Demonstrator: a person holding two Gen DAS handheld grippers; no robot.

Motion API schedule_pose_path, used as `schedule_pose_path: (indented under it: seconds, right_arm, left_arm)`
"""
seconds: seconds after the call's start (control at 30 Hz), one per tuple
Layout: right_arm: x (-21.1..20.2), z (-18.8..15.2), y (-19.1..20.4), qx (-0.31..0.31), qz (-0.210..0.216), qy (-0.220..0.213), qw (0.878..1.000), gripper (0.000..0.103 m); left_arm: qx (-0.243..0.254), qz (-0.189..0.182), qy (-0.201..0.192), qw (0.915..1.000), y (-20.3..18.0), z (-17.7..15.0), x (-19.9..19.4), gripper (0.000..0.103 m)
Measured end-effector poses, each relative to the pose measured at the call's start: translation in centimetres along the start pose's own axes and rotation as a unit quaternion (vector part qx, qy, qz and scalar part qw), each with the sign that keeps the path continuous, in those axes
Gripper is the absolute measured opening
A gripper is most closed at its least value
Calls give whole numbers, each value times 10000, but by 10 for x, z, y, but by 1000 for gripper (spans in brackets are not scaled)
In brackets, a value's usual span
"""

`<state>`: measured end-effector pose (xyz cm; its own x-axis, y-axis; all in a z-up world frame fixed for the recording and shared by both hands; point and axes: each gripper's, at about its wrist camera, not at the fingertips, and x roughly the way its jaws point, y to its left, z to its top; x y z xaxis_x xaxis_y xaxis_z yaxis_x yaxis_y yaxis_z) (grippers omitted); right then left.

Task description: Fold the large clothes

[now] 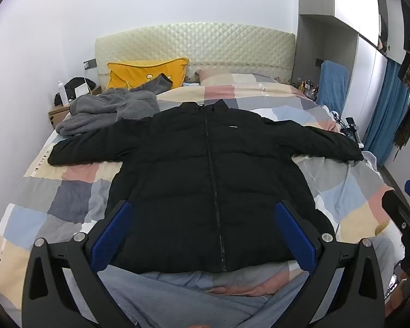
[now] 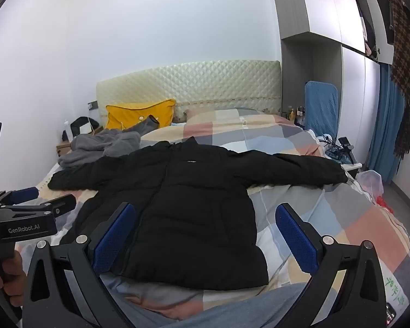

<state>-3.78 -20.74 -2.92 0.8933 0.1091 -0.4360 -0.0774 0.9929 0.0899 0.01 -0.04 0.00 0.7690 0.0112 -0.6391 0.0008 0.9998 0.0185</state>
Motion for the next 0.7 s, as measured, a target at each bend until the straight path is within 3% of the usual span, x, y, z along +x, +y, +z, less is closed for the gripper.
schedule_pose_path:
  seconds: [0.7]
  right_arm:
    - [4, -4, -1, 0, 40, -5, 10000, 103]
  left_arm:
    - [-162, -72, 12, 9998, 1, 0, -2, 103]
